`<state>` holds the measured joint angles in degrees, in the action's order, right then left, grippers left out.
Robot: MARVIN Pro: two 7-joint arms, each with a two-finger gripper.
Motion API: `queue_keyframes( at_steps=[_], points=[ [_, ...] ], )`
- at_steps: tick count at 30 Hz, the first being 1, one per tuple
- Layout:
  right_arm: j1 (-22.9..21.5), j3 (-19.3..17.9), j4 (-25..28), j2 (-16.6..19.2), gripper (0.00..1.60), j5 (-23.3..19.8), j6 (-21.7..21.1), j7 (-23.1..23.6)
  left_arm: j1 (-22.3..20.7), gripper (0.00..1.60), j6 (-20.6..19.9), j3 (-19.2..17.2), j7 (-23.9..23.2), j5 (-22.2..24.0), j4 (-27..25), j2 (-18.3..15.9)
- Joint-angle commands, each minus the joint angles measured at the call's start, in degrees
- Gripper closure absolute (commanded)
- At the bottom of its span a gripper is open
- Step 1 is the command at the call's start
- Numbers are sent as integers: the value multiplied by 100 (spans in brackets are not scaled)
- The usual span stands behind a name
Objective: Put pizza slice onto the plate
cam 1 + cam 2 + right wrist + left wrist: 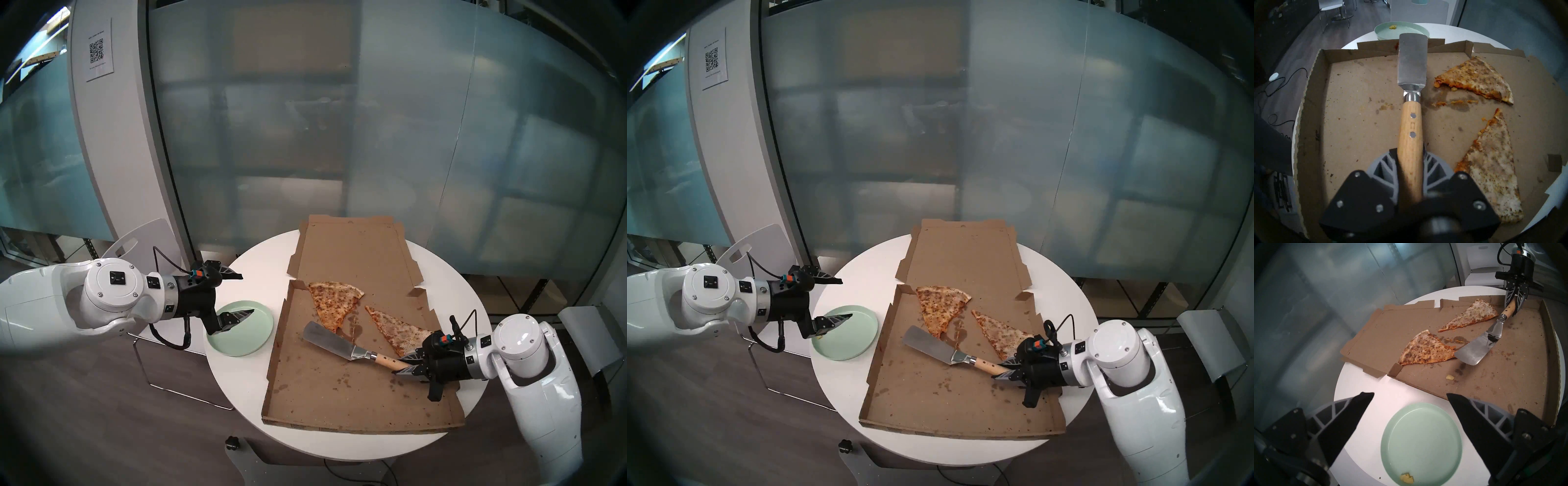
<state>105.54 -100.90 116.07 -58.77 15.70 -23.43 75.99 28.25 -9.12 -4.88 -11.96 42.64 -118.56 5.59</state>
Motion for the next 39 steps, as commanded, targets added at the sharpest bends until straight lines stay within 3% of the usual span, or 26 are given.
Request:
queue_keyframes(
  at_steps=[1, 24, 33, 39],
  points=[
    [279, -466, 409, 298, 160, -92, -157, 332, -78, 0, 4, -77, -9, -3, 7, 14],
    [1599, -2398, 761, 292, 160, -646, -192, 845, -79, 0, 4, -76, -9, -3, 7, 14],
    [2138, -2839, 1020, -68, 160, -909, -396, 687, -79, 0, 4, -75, -8, -3, 7, 14],
    [2623, -3365, 1308, -345, 160, -1019, -418, 567, -79, 0, 5, -74, -6, -3, 7, 14]
  ],
)
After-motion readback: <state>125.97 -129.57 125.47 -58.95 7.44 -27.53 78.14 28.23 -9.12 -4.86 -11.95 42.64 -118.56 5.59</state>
